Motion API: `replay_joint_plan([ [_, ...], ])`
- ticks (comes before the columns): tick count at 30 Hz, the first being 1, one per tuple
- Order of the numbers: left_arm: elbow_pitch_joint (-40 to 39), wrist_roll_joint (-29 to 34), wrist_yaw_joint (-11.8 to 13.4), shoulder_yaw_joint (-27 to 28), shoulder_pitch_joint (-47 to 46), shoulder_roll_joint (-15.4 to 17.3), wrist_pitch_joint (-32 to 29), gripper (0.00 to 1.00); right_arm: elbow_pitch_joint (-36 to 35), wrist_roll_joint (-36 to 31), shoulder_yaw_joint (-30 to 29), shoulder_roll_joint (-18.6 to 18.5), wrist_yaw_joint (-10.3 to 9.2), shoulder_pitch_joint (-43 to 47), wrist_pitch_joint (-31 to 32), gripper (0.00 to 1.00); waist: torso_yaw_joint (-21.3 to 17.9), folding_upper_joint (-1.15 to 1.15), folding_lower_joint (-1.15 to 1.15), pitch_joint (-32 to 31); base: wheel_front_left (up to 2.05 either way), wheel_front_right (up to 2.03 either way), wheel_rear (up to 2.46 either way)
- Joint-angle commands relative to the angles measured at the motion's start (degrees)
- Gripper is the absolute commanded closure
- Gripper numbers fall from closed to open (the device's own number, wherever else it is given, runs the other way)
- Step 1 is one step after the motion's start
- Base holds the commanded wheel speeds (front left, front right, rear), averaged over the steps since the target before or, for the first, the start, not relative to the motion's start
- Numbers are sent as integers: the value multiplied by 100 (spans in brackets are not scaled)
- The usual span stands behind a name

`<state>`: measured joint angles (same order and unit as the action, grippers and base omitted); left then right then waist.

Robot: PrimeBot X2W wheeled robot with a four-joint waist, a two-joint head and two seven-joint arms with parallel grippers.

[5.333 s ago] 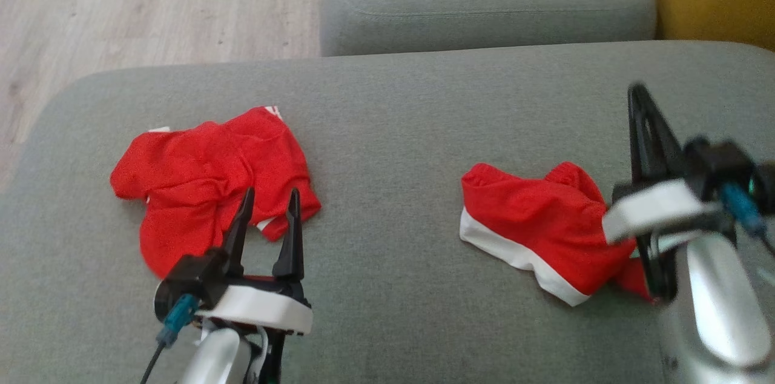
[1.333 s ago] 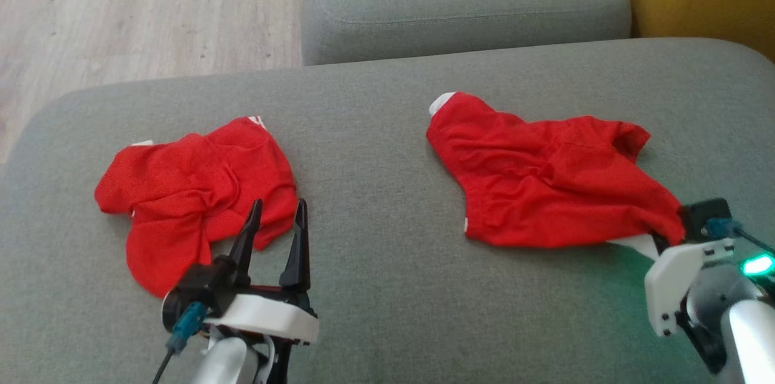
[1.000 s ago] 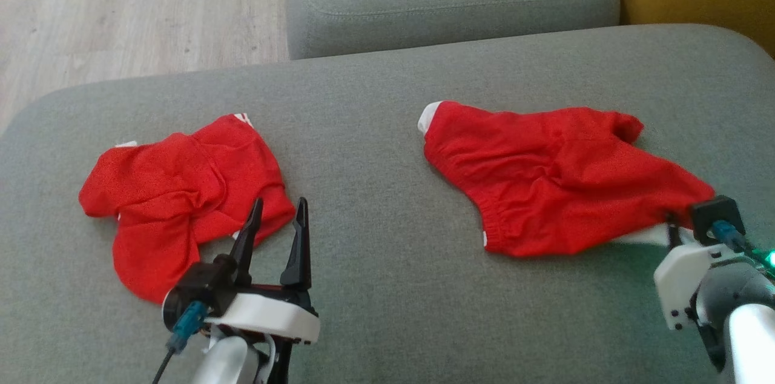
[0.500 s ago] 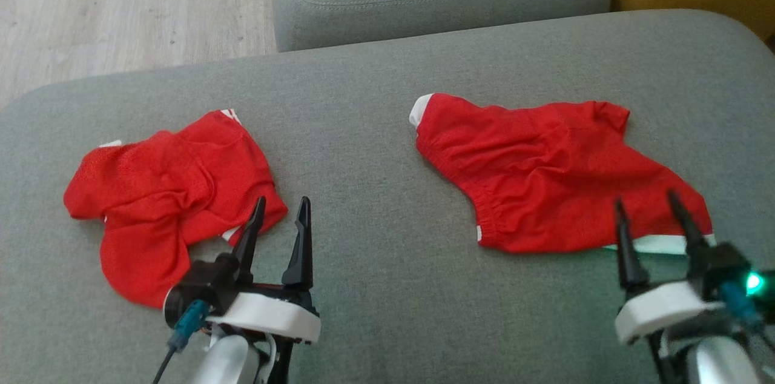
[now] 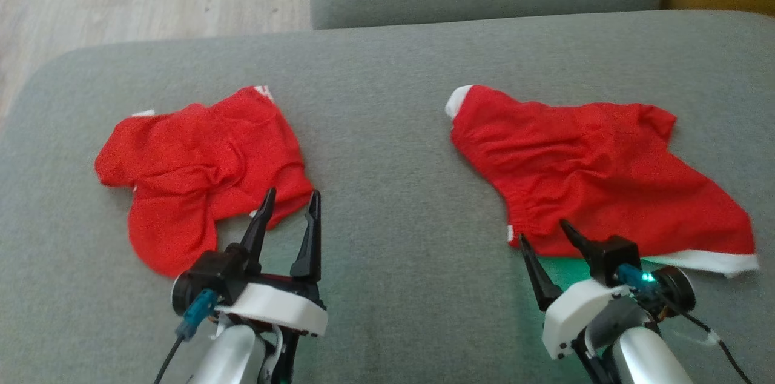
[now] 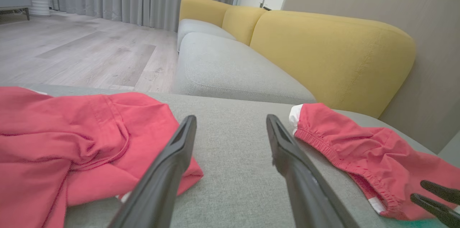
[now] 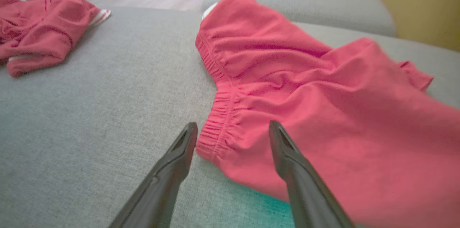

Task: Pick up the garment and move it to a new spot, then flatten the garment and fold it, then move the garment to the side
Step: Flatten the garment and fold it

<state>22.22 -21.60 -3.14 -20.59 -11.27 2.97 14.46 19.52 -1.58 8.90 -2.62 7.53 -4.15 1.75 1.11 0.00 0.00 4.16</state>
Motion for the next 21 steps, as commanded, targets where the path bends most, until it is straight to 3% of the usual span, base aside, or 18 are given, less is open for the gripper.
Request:
replay_joint_plan([
  [1,-138,23,-27,126,-296,3,53,0,6,68,141,-26,-4,-322,17,0,140,0,0,77,0,0,0],
  [12,-108,-13,-20,59,-400,-3,53,0,1446,329,26,-26,-4,-1048,205,0,492,0,0,226,0,0,0],
  [13,-106,-17,-19,56,-402,-4,53,0,1539,389,20,-26,-4,-1096,165,31,507,0,0,227,0,0,0],
  [14,-104,-22,-16,57,-403,-4,53,0,1606,434,21,-26,-4,-1149,96,100,518,0,0,227,0,0,0],
  [19,-111,-37,6,95,-379,-5,53,0,1746,697,177,-26,-4,-1348,-240,100,504,0,0,213,0,0,0],
  [21,-103,-35,15,105,-354,-6,53,0,1689,955,513,-26,-4,-1434,-416,100,459,0,0,166,0,0,0],
])
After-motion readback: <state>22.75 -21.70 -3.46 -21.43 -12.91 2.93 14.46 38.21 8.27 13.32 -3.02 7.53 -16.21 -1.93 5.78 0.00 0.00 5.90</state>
